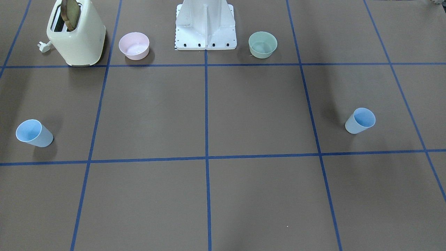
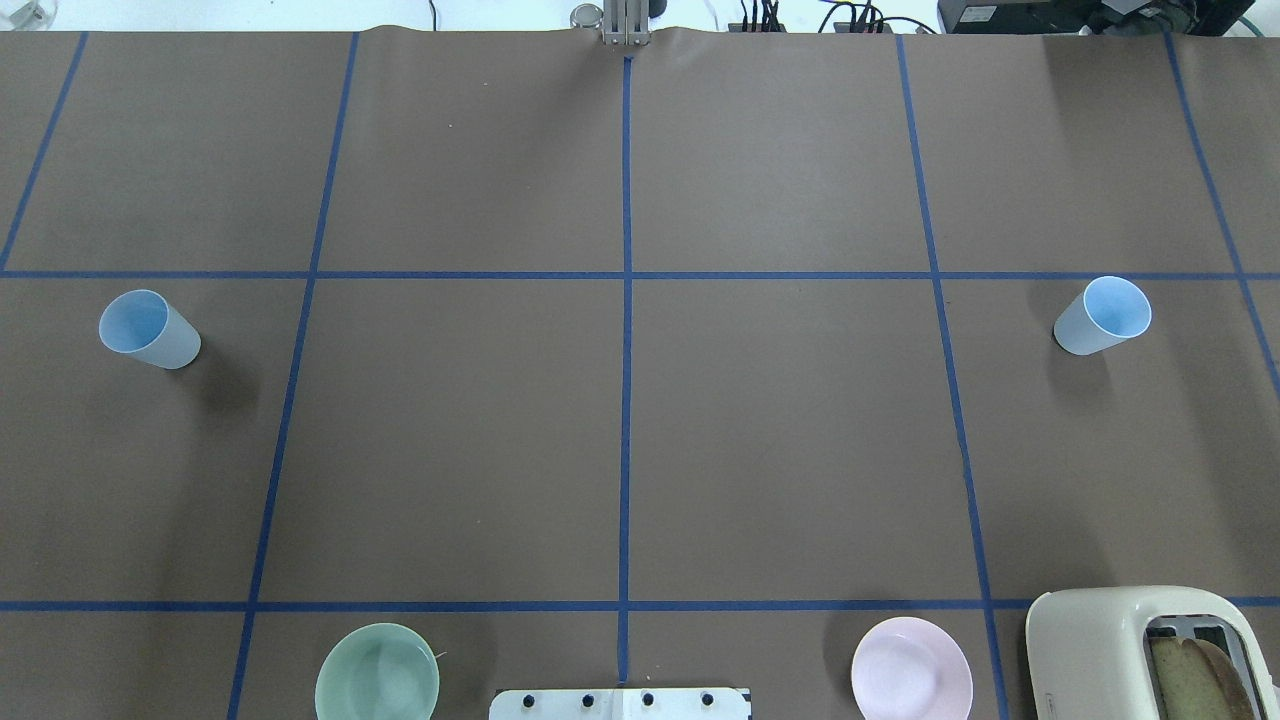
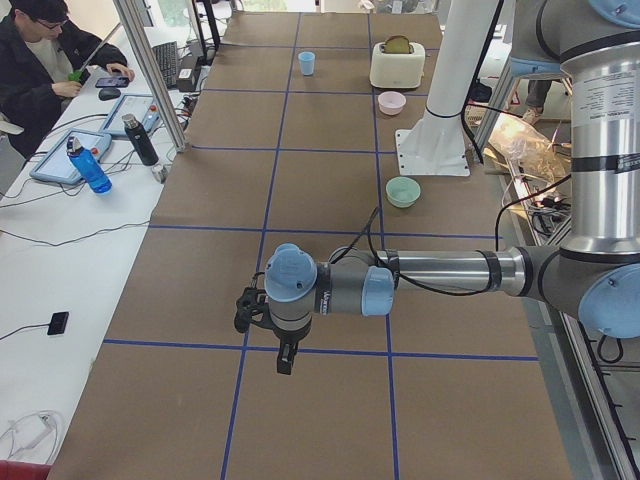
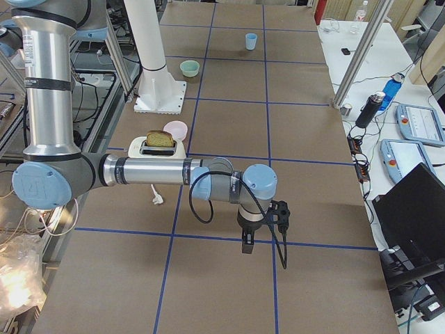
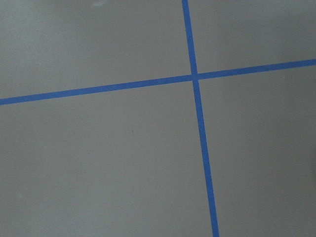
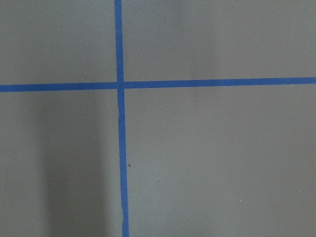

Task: Stack blue cups with both arms

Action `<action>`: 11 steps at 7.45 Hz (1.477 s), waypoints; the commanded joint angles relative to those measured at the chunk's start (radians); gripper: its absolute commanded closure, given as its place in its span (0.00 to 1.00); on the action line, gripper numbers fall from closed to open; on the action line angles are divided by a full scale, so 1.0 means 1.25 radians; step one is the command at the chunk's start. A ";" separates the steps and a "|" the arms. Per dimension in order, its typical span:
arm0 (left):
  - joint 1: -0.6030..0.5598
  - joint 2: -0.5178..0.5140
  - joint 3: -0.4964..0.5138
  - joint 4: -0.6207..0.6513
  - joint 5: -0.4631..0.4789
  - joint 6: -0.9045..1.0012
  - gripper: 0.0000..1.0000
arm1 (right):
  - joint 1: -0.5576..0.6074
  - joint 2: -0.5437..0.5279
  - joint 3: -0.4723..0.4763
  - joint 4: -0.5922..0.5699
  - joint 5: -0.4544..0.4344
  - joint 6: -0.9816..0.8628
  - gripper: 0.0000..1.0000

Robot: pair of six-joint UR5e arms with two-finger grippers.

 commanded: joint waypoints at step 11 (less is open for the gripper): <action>0.074 -0.128 0.052 -0.287 -0.043 -0.013 0.01 | -0.057 0.057 0.055 0.228 -0.013 0.064 0.00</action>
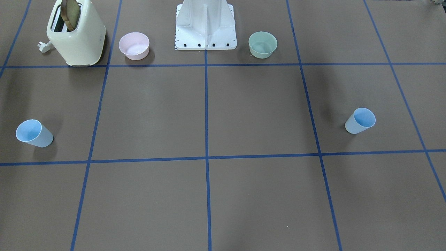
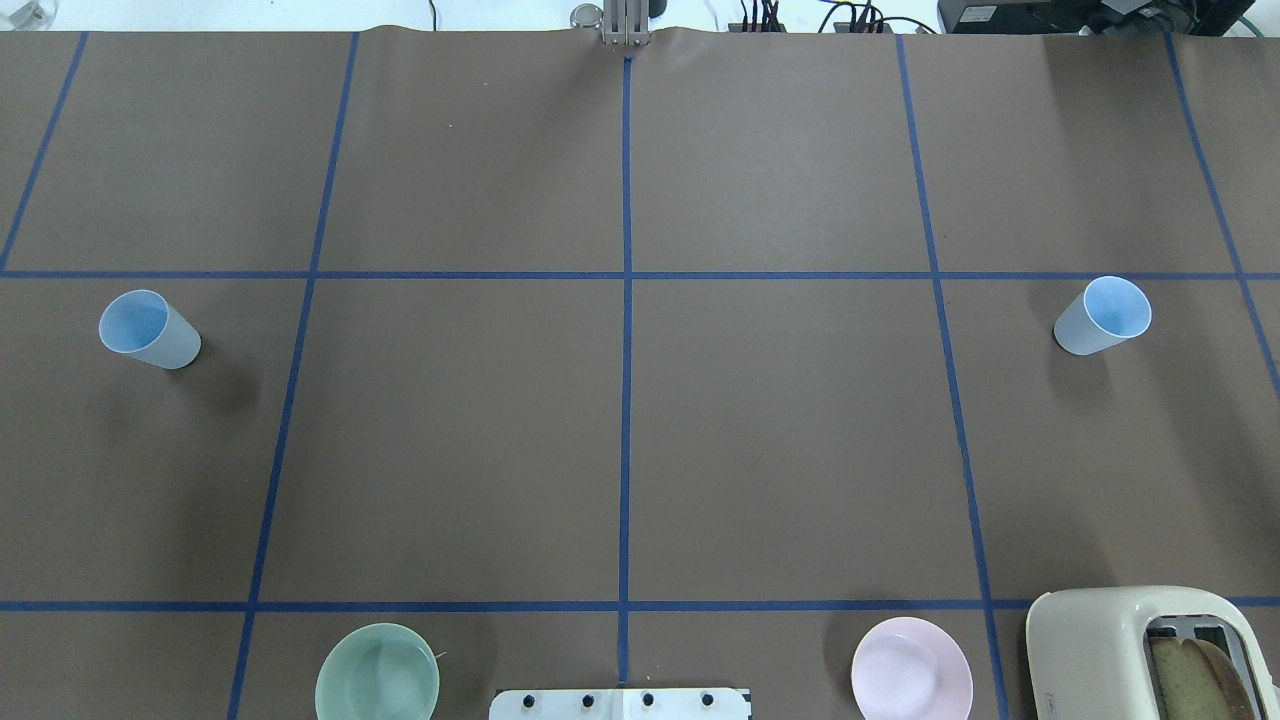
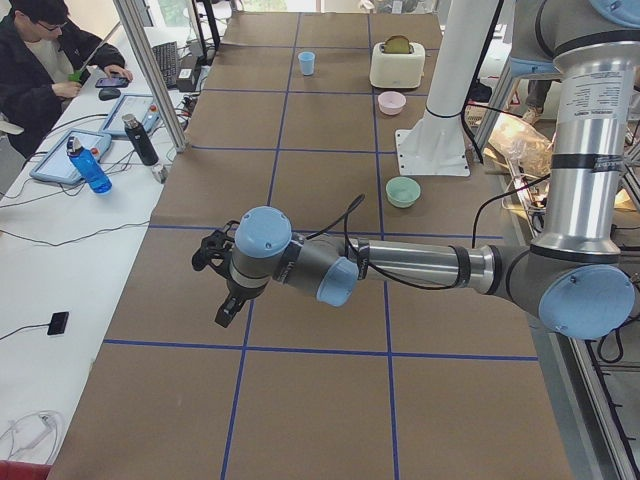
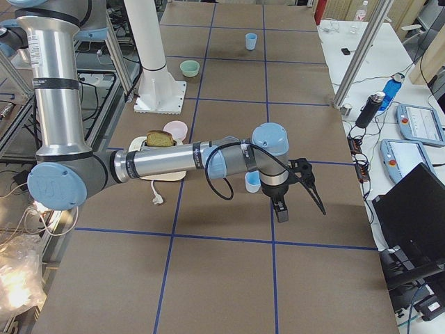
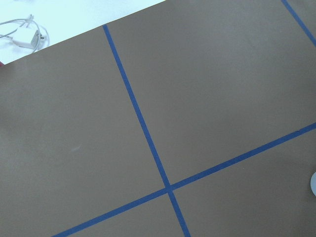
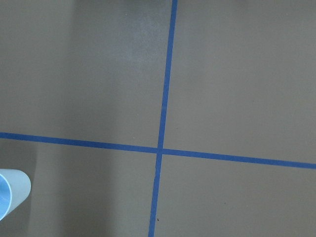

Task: Stack blue cups with both arms

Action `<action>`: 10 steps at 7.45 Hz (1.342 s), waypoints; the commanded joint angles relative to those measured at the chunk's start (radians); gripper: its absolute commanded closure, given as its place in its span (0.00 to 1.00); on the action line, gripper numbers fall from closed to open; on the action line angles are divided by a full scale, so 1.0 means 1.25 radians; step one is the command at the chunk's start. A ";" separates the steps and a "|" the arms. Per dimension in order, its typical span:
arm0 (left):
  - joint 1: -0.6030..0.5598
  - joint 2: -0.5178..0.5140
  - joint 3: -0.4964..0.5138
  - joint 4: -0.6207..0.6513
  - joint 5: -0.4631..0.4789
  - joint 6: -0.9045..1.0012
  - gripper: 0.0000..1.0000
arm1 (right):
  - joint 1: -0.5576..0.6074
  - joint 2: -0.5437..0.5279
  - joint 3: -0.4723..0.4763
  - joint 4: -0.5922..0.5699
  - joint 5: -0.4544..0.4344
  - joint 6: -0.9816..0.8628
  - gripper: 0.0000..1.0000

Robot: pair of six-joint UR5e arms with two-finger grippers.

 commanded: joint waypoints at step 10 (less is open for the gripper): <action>0.462 -0.018 0.005 -0.149 0.189 -0.444 0.96 | -0.091 -0.003 0.030 0.044 -0.010 0.175 0.00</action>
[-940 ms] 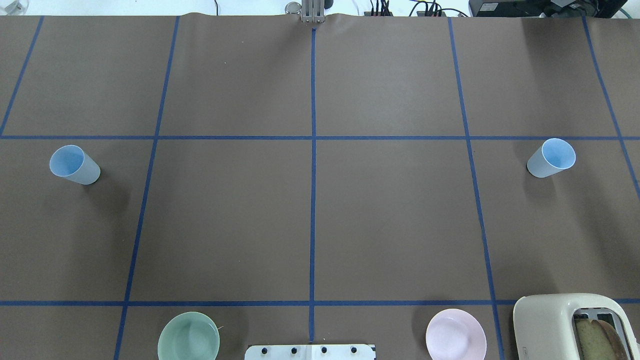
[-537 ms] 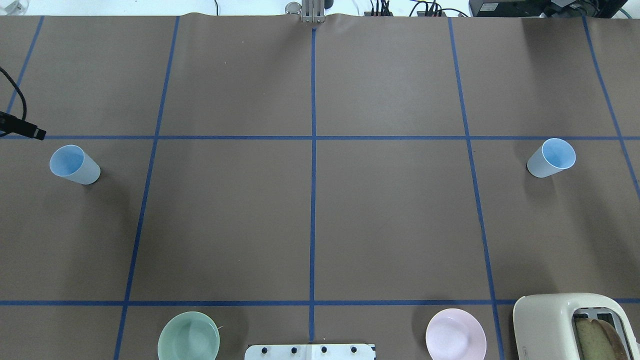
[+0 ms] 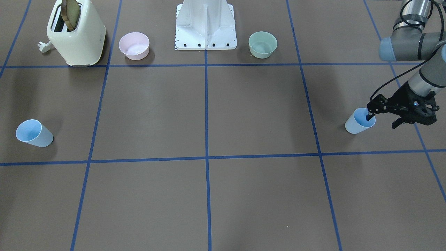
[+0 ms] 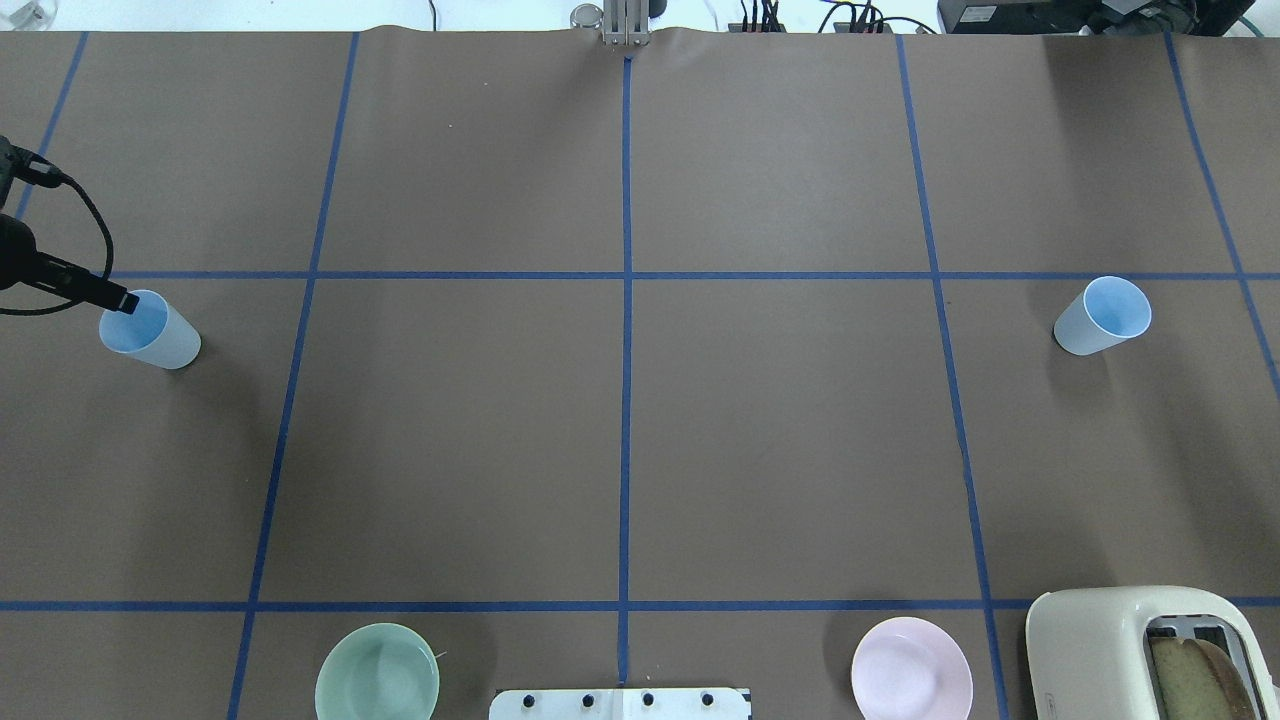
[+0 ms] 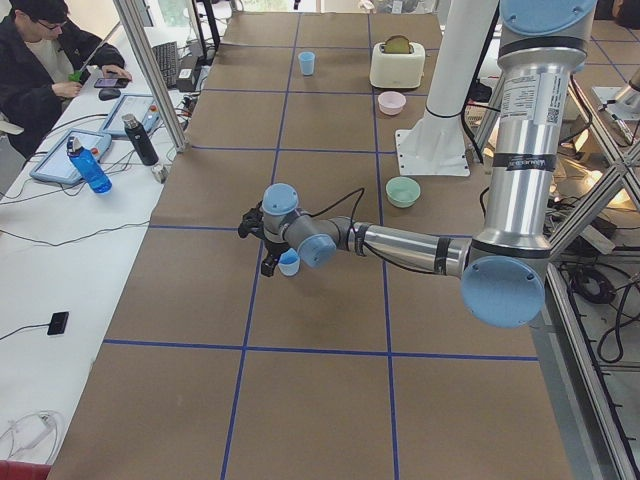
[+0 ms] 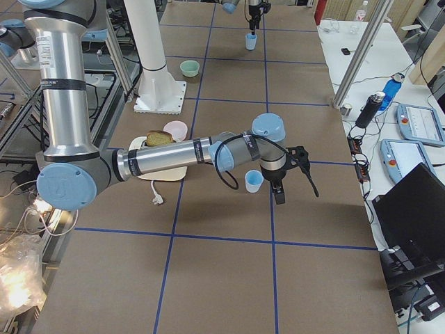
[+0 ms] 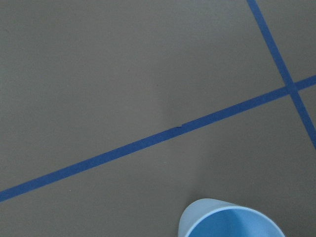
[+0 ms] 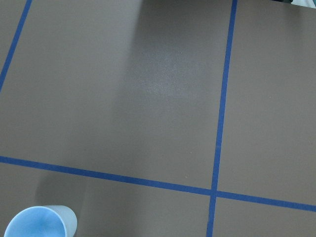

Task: Stack blue cups with both arms
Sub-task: 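Lower the left gripper onto the light-blue cup nearest it and grasp it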

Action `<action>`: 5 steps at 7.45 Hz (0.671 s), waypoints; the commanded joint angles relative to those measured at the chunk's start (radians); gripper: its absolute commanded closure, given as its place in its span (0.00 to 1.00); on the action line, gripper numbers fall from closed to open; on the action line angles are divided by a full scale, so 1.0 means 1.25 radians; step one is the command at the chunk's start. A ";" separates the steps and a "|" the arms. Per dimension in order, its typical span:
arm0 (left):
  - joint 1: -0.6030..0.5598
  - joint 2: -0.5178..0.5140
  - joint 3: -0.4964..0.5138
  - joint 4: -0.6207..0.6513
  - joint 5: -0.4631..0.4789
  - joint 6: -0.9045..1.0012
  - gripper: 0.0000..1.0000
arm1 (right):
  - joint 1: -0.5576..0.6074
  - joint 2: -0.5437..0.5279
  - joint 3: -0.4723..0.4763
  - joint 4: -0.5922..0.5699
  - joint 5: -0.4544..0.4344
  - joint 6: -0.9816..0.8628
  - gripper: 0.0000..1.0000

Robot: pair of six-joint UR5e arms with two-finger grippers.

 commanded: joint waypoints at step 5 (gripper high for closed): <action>0.006 -0.018 -0.089 0.050 -0.041 -0.010 1.00 | 0.000 0.000 0.001 0.000 0.002 0.000 0.00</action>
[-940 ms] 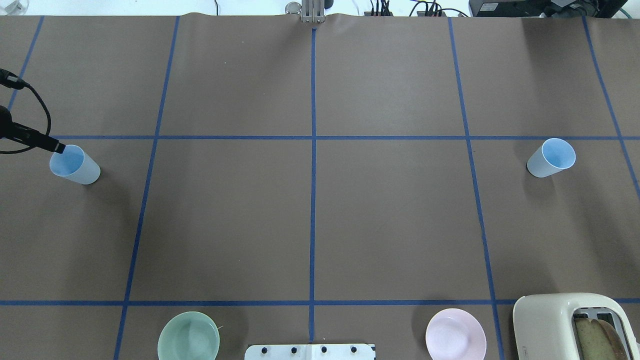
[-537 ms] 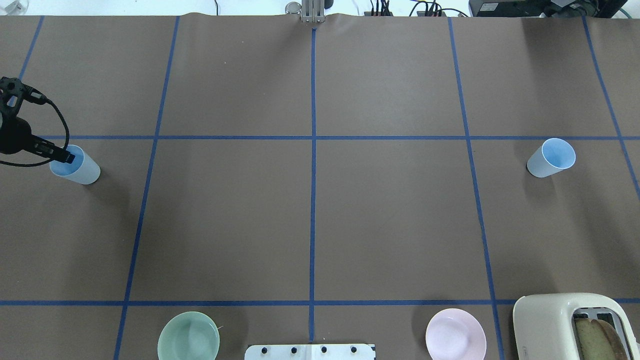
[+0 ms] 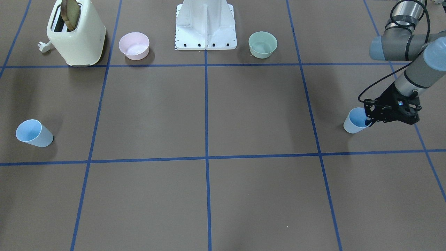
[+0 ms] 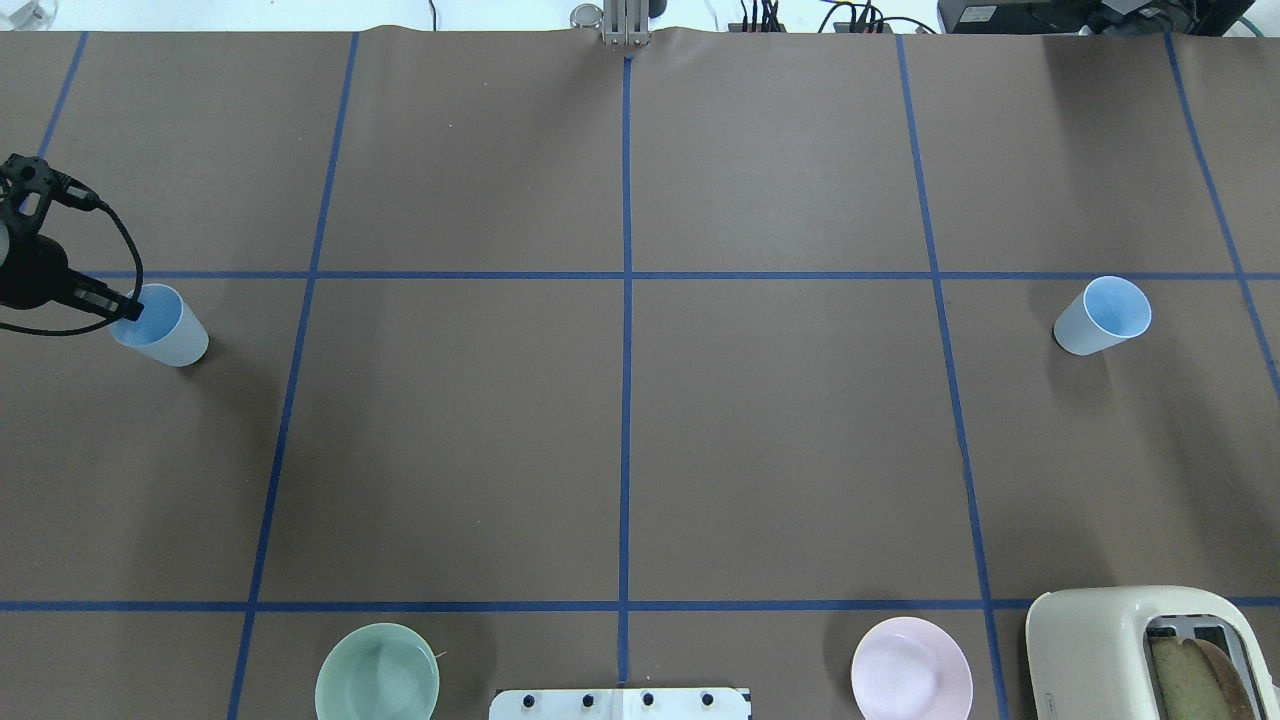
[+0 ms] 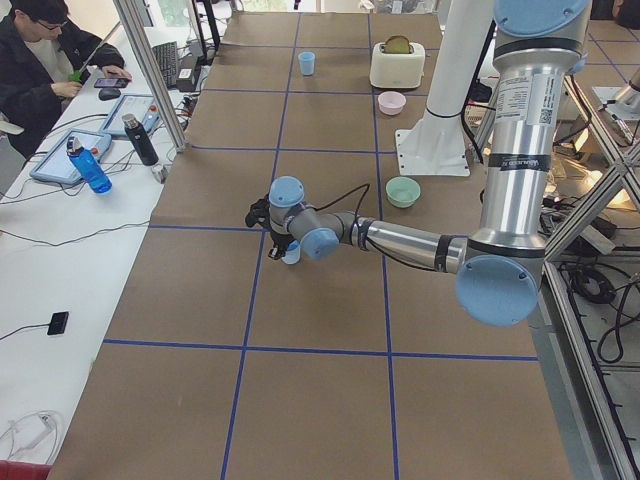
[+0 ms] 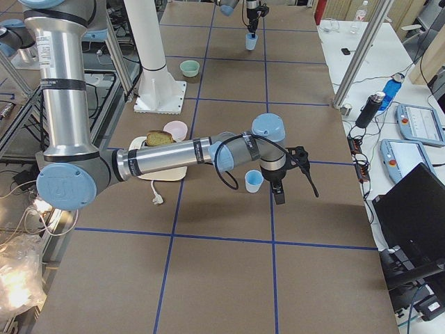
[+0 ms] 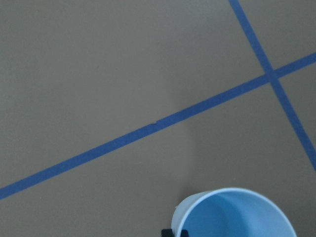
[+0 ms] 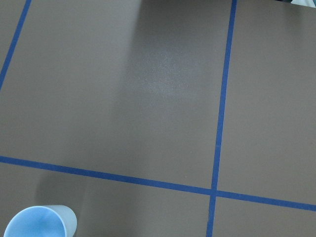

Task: Stack blue cups with both arms
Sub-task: 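Lower the left gripper onto the light-blue cup nearest it and grasp it, then slide the grasped blue cup with the left gripper to the table center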

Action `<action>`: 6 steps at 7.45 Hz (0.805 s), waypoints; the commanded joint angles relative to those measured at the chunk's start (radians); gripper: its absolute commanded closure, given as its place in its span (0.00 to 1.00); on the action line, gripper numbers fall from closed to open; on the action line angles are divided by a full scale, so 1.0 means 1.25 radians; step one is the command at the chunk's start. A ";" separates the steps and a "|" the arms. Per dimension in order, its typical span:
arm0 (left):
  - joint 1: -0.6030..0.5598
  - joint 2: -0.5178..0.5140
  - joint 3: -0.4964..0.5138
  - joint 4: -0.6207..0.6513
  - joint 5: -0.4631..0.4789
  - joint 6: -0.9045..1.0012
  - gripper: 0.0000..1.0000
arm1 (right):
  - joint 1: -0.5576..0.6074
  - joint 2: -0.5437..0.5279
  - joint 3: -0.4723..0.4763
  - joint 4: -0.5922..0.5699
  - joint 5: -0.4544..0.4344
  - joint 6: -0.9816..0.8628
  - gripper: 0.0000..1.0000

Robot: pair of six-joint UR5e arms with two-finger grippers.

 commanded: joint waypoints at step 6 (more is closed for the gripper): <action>0.260 -0.375 -0.108 0.371 0.159 -0.462 1.00 | 0.000 0.000 0.001 0.000 0.000 0.006 0.00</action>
